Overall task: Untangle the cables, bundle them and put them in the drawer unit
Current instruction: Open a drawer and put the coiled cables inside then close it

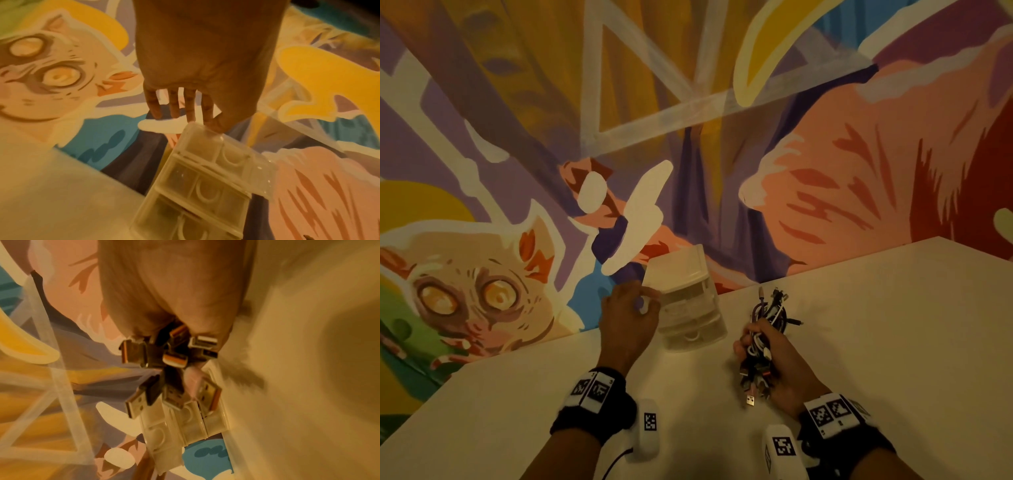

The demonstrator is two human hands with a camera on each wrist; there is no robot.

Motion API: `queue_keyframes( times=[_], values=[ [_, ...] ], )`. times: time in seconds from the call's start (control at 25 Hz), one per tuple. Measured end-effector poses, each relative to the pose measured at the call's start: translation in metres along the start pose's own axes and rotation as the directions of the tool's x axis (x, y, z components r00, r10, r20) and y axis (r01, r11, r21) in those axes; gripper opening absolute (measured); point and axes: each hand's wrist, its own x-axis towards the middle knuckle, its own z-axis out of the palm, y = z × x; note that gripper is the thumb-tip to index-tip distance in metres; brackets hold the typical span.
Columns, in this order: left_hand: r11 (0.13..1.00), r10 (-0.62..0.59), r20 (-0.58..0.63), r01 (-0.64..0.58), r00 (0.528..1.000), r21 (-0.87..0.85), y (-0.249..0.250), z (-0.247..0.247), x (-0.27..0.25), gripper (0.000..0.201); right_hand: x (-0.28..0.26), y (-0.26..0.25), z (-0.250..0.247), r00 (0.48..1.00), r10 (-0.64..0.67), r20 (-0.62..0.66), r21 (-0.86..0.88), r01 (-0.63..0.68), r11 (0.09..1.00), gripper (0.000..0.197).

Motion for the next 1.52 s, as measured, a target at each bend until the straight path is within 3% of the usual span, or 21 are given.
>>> queue_keyframes(
  times=[0.08,0.16,0.28,0.36,0.44,0.48,0.56,0.6,0.68,0.76,0.84,0.96,1.04,1.12,1.24,1.32,1.4,1.52],
  values=[
    [0.981,-0.092,0.048,0.099,0.995,-0.166,-0.005,0.006,-0.006,0.012,0.001,0.000,-0.001,1.000,0.008,-0.002,-0.019,-0.008,1.000,0.025],
    [0.933,-0.126,0.115,0.157,0.985,-0.324,-0.006,0.007,-0.014,0.034,0.003,-0.001,-0.002,1.000,0.005,-0.005,-0.012,-0.005,1.000,0.024],
    [0.880,-0.076,0.239,0.178,0.968,-0.441,-0.015,0.009,-0.013,0.070,0.001,-0.004,-0.001,1.000,0.018,-0.008,-0.037,-0.018,0.999,0.025],
    [0.849,-0.004,0.302,0.163,0.953,-0.503,-0.022,0.006,-0.017,0.070,0.001,-0.005,0.001,1.000,0.026,-0.016,-0.043,-0.026,0.999,0.022],
    [0.731,0.070,0.229,0.107,0.971,-0.674,-0.031,0.006,-0.030,0.044,0.001,-0.007,0.001,0.998,0.054,-0.008,-0.015,-0.055,0.998,0.018],
    [0.635,0.030,0.184,0.123,0.983,-0.762,-0.030,0.003,-0.040,0.047,0.001,-0.007,0.002,0.997,0.074,-0.004,-0.006,-0.074,0.997,0.015],
    [0.349,-0.088,0.228,0.244,0.970,-0.905,-0.029,0.006,-0.057,0.044,0.003,-0.007,0.002,0.995,0.100,-0.014,-0.024,-0.100,0.995,0.009],
    [0.256,-0.148,0.253,0.285,0.956,-0.924,-0.031,0.010,-0.060,0.041,0.003,-0.007,0.002,0.994,0.106,-0.026,-0.045,-0.107,0.993,0.010],
    [0.224,-0.231,0.327,0.377,0.916,-0.899,-0.031,0.020,-0.063,0.038,0.002,-0.010,0.003,0.993,0.105,-0.058,-0.115,-0.111,0.987,0.014],
    [0.103,-0.284,0.445,0.488,0.850,-0.867,-0.037,0.028,-0.066,0.052,-0.004,-0.015,0.008,0.989,0.117,-0.094,-0.240,-0.136,0.961,0.012],
    [-0.038,-0.194,0.587,0.592,0.786,-0.805,-0.039,0.035,-0.071,0.070,-0.015,-0.023,0.019,0.980,0.094,-0.174,-0.441,-0.163,0.883,0.019],
    [-0.035,-0.114,0.625,0.626,0.772,-0.779,-0.031,0.034,-0.077,0.066,-0.038,-0.042,0.048,0.976,-0.110,-0.187,-0.791,-0.084,0.606,0.030],
    [-0.013,-0.130,0.589,0.592,0.798,-0.806,-0.026,0.029,-0.076,0.065,-0.052,-0.057,0.078,0.973,-0.197,-0.121,-0.936,-0.045,0.350,0.027],
    [0.016,-0.105,0.574,0.578,0.812,-0.816,-0.023,0.024,-0.075,0.063,-0.061,-0.066,0.117,0.979,-0.201,-0.046,-0.998,-0.035,0.059,0.017],
    [0.001,-0.076,0.590,0.592,0.804,-0.806,-0.021,0.017,-0.078,0.057,-0.053,-0.066,0.170,0.999,-0.048,0.003,-0.877,-0.021,-0.480,0.033],
    [-0.013,-0.065,0.591,0.592,0.804,-0.806,-0.018,0.014,-0.079,0.058,-0.038,-0.060,0.192,1.000,-0.003,-0.013,-0.622,-0.010,-0.783,0.029],
    [-0.031,-0.063,0.580,0.579,0.812,-0.815,-0.018,0.014,-0.080,0.058,-0.022,-0.045,0.209,0.999,-0.026,-0.030,-0.428,-0.036,-0.903,0.023],
    [-0.047,-0.053,0.575,0.574,0.816,-0.818,-0.014,0.009,-0.082,0.056,-0.006,-0.019,0.219,0.994,-0.045,-0.095,-0.403,-0.080,-0.912,0.012]
  ],
)
